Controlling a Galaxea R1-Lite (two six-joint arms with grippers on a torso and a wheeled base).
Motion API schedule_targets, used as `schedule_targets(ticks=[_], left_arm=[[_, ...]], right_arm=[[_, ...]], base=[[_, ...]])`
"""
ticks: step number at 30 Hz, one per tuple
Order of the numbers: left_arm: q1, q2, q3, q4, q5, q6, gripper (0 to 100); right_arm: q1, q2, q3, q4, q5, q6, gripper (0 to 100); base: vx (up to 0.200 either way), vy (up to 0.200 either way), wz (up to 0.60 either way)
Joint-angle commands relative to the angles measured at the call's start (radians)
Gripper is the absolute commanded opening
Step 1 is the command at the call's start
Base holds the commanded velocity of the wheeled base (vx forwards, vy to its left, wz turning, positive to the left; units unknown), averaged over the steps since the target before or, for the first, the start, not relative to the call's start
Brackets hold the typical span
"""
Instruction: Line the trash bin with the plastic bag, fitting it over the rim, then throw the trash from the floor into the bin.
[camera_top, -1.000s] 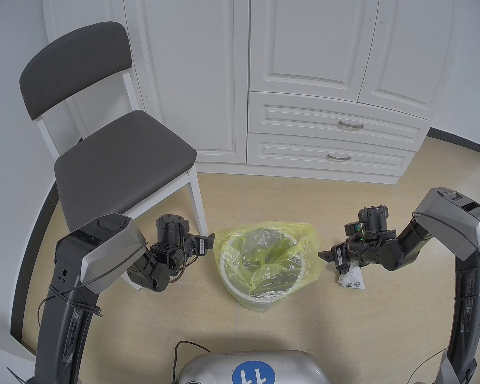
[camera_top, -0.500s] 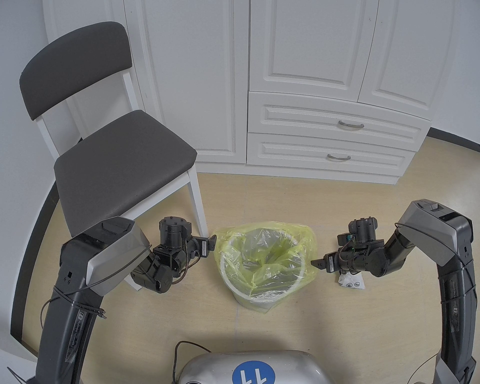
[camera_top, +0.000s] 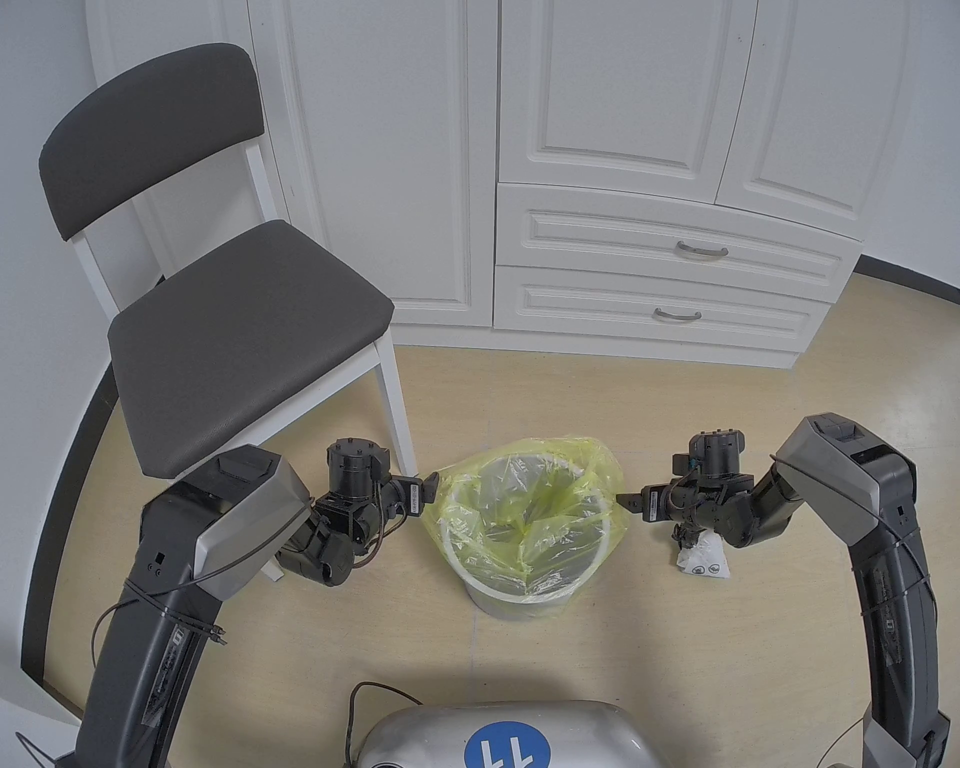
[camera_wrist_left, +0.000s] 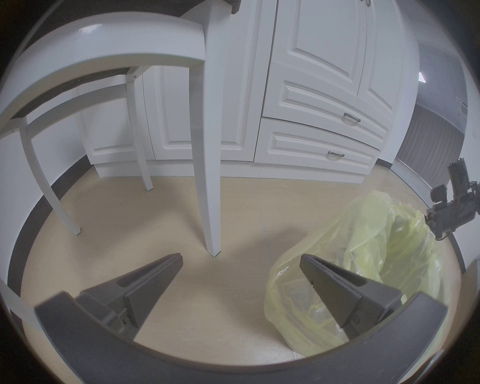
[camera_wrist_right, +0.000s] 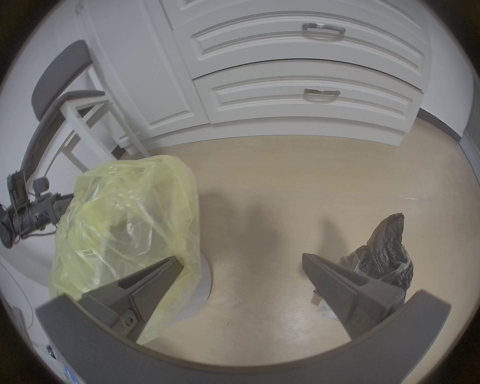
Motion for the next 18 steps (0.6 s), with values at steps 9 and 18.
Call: schedule_targets(ticks=[9, 18], left_arm=[[0.001, 0.062, -0.036, 0.025, -0.002, 0.000, 100], [0.008, 0.081, -0.102, 0.105, -0.002, 0.000, 100]], right_arm=[[-0.004, 0.091, -0.106, 0.021, 0.033, 0.070, 100], [-0.010, 0.109, -0.191, 0.173, 0.023, 0.091, 100]], base=[[0.000, 0.000, 0.00], [0.000, 0.000, 0.00]])
